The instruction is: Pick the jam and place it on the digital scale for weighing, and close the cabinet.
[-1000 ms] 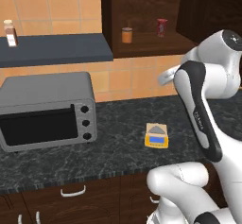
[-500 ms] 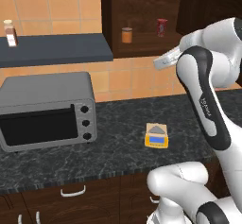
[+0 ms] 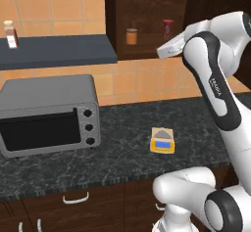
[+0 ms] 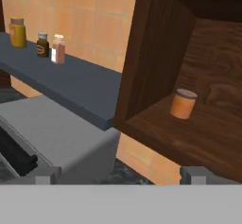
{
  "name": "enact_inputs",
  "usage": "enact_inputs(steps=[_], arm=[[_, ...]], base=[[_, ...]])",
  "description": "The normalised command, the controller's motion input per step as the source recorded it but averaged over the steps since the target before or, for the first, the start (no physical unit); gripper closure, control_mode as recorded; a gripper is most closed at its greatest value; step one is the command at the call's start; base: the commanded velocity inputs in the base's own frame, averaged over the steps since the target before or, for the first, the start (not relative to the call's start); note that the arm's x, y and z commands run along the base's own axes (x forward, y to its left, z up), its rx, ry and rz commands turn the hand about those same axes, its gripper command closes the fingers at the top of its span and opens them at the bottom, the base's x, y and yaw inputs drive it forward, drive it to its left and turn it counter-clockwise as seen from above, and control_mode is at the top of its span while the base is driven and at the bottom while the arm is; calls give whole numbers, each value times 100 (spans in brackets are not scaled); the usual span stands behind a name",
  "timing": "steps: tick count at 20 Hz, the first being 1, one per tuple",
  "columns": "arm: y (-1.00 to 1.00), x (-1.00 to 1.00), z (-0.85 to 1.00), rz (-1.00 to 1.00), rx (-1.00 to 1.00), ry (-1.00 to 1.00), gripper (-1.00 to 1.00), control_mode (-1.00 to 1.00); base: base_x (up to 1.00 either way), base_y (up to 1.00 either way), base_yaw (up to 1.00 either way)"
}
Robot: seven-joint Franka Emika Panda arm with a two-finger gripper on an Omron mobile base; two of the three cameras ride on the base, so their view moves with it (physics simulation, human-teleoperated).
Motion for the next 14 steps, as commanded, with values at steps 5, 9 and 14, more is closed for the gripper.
enact_inputs(steps=[5, 9, 14], arm=[[0, 48, 0, 3, 3, -11, -100, -100], [0, 60, -19, 0, 1, 0, -100, -100], [0, 55, -8, 0, 0, -2, -100, -100]], base=[[0, 0, 0], [0, 0, 0], [0, 0, 0]])
